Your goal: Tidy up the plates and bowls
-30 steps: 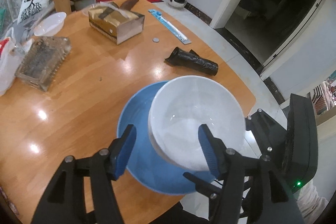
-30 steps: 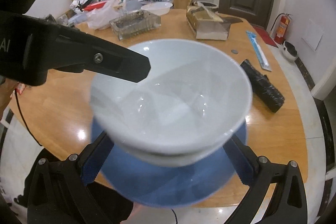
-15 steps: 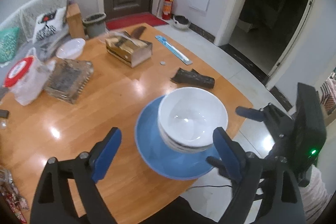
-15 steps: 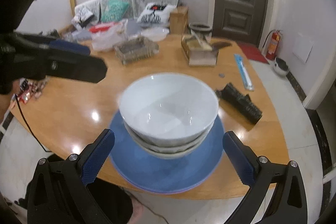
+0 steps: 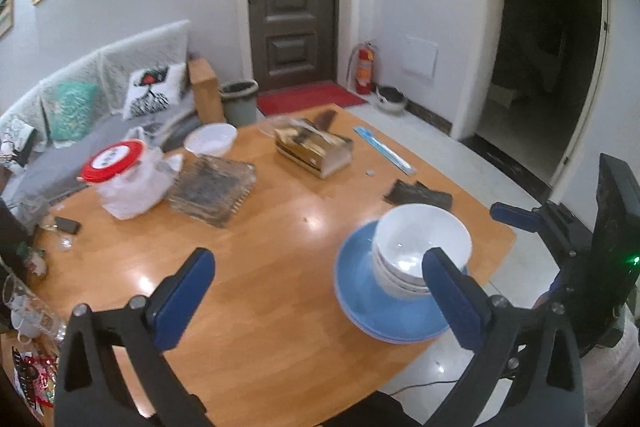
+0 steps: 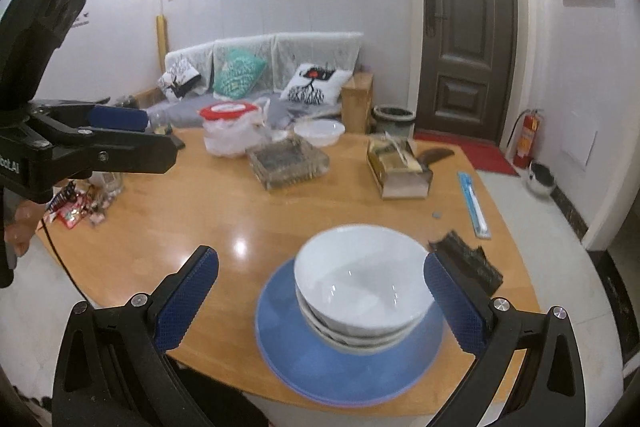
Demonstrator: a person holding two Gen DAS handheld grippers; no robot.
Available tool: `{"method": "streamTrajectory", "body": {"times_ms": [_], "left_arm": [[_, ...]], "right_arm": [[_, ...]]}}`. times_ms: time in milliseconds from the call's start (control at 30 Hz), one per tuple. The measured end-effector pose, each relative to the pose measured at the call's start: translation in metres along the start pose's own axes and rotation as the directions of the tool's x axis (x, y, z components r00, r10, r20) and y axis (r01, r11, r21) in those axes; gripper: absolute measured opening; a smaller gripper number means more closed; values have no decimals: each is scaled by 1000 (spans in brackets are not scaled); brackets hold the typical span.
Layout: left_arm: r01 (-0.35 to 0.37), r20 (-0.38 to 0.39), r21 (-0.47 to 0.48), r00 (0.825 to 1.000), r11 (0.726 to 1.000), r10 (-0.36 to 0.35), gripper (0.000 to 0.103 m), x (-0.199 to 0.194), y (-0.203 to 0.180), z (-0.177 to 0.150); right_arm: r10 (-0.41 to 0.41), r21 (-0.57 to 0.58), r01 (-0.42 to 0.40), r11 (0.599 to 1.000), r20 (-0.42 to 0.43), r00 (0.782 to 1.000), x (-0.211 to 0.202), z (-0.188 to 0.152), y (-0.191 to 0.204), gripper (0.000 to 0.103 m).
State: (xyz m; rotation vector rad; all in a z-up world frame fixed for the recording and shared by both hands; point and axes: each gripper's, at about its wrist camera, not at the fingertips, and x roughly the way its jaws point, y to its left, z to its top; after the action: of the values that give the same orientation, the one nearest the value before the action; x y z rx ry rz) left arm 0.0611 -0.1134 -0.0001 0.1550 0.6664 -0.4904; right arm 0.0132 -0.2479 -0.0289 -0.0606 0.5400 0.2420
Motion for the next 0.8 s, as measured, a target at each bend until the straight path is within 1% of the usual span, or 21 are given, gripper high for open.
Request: {"method": "streamTrajectory", "body": {"times_ms": [133, 200, 300, 433, 533, 700, 800], "left_arm": [[-53, 59, -34, 997, 998, 55, 103, -16, 16, -5], [-85, 88, -52, 992, 995, 89, 103, -24, 23, -8], [-141, 133, -74, 980, 987, 150, 103, -36, 33, -10], [-202, 188, -116, 957, 972, 221, 103, -52, 46, -14], [-257, 226, -154, 931, 954, 288, 103, -65, 56, -18], [-280, 253, -223, 909, 934, 333, 103, -75, 70, -24], [-298, 263, -237, 896, 925, 357, 103, -80, 73, -27]], "right_arm": [[8, -18, -7, 1000, 44, 999, -6, 11, 12, 102], [11, -26, -9, 1000, 62, 998, -7, 16, 16, 102], [22, -35, -19, 999, 93, 995, -11, 25, 24, 102], [40, -40, -34, 999, 133, 990, -16, 38, 32, 102], [52, -48, -45, 998, 154, 987, -19, 44, 35, 102], [70, -55, -61, 997, 177, 982, -20, 55, 40, 102], [79, -64, -68, 996, 182, 980, -19, 59, 43, 102]]}}
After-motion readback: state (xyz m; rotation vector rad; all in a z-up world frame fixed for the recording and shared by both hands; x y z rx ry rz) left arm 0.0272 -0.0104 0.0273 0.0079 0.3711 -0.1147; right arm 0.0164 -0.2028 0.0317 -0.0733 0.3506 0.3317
